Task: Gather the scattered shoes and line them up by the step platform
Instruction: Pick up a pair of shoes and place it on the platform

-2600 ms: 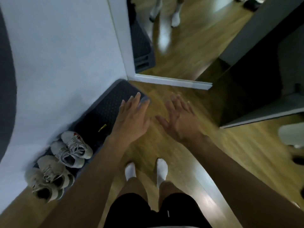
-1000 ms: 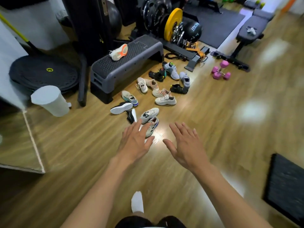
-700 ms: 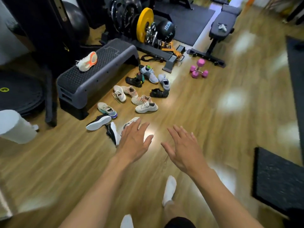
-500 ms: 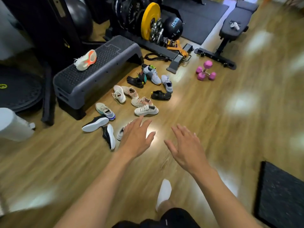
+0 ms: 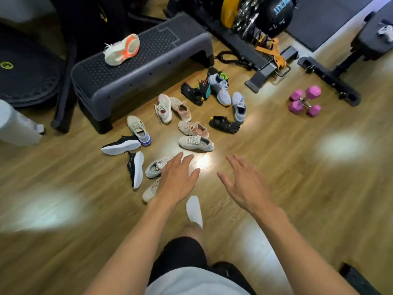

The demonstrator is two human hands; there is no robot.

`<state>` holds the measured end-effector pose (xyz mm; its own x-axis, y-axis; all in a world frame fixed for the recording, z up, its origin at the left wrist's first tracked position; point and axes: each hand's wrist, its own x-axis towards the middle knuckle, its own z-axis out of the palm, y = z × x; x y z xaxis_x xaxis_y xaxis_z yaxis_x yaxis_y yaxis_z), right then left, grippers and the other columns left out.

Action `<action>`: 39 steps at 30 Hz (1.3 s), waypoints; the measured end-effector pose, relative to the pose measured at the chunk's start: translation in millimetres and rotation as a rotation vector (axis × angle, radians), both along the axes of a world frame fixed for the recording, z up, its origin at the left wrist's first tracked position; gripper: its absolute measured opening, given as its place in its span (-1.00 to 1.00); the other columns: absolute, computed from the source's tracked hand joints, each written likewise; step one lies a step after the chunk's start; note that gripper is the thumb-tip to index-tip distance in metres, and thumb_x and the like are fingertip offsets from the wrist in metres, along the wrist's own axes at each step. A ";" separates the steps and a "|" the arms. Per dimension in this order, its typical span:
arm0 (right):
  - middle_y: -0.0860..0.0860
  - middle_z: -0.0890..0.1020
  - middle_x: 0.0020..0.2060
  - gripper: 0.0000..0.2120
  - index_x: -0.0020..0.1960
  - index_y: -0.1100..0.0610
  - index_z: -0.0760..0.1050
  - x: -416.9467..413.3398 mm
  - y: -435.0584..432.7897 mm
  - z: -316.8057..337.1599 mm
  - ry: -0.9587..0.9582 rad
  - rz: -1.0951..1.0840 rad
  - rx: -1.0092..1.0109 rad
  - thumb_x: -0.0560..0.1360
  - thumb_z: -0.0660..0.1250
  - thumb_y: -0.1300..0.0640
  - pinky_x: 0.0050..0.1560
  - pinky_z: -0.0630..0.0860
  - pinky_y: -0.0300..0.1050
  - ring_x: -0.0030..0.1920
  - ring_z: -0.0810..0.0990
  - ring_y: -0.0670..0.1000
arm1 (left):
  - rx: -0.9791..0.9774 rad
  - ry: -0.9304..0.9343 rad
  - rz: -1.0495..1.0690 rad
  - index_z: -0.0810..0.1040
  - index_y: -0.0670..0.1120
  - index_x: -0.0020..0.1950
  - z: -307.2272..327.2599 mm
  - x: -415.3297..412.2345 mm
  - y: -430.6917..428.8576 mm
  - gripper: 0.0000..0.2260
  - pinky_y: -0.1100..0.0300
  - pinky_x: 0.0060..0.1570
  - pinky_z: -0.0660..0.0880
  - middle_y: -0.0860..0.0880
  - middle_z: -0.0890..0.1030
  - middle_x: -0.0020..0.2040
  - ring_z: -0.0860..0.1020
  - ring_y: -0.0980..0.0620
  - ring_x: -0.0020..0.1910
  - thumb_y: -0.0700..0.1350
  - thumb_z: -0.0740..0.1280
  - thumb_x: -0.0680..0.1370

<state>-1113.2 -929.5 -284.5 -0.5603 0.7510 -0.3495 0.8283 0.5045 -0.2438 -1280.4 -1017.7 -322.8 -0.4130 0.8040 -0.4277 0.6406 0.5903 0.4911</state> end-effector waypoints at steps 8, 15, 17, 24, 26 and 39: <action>0.10 0.36 0.43 -0.45 0.47 0.09 0.26 -70.2 111.1 -93.6 -0.049 0.193 -0.087 0.57 0.12 -0.18 0.40 0.29 0.01 0.43 0.32 0.11 | -0.091 -0.098 0.094 0.28 0.00 0.47 -85.1 -13.8 100.5 -0.53 -0.08 0.37 0.28 -0.08 0.30 0.46 0.28 -0.14 0.43 0.09 0.16 0.58; 0.14 0.42 0.38 -0.49 0.44 0.12 0.30 -101.2 185.2 -226.3 -0.034 0.248 -0.225 0.57 0.18 -0.09 0.31 0.39 0.02 0.36 0.39 0.16 | -0.169 -0.260 0.324 0.31 -0.01 0.45 -214.3 -4.1 174.7 -0.51 -0.08 0.33 0.33 -0.10 0.39 0.40 0.36 -0.15 0.38 0.00 0.18 0.51; 0.14 0.41 0.38 -0.51 0.44 0.13 0.31 -103.0 207.4 -276.2 -0.037 0.241 -0.260 0.57 0.19 -0.05 0.31 0.36 -0.01 0.35 0.40 0.18 | -0.181 -0.321 0.428 0.29 0.00 0.46 -255.1 -3.3 198.4 -0.52 -0.09 0.33 0.33 -0.10 0.38 0.41 0.35 -0.15 0.38 0.00 0.18 0.53; 0.20 0.42 0.35 -0.56 0.40 0.19 0.35 -110.4 288.5 -468.7 -0.095 0.201 -0.288 0.56 0.19 0.10 0.34 0.32 -0.02 0.34 0.40 0.20 | -0.197 -0.512 0.811 0.20 -0.01 0.50 -427.1 -4.9 285.0 -0.49 0.02 0.30 0.31 -0.09 0.38 0.42 0.34 -0.12 0.40 0.01 0.22 0.57; 0.21 0.42 0.35 -0.55 0.41 0.20 0.33 -117.1 305.1 -520.7 -0.112 0.181 -0.316 0.56 0.19 0.06 0.32 0.33 -0.01 0.34 0.40 0.21 | -0.183 -0.533 0.891 0.24 -0.03 0.46 -476.1 -8.0 309.0 -0.52 0.08 0.14 0.36 -0.11 0.44 0.36 0.41 -0.14 0.34 0.00 0.24 0.56; 0.26 0.49 0.25 -0.61 0.30 0.24 0.36 -162.2 354.6 -695.5 -0.138 -0.012 -0.272 0.51 0.24 0.12 0.20 0.40 0.02 0.28 0.44 0.26 | -0.103 -0.703 1.402 0.46 -0.15 0.28 -669.0 -27.5 376.3 -0.61 -0.12 0.07 0.57 -0.23 0.52 0.25 0.56 -0.25 0.14 -0.11 0.37 0.47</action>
<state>-1275.4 -574.9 -980.0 -0.4853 0.6254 -0.6110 0.8683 0.4264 -0.2533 -1307.9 -641.3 -991.8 -0.4785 -0.0777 -0.8746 -0.7558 0.5435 0.3652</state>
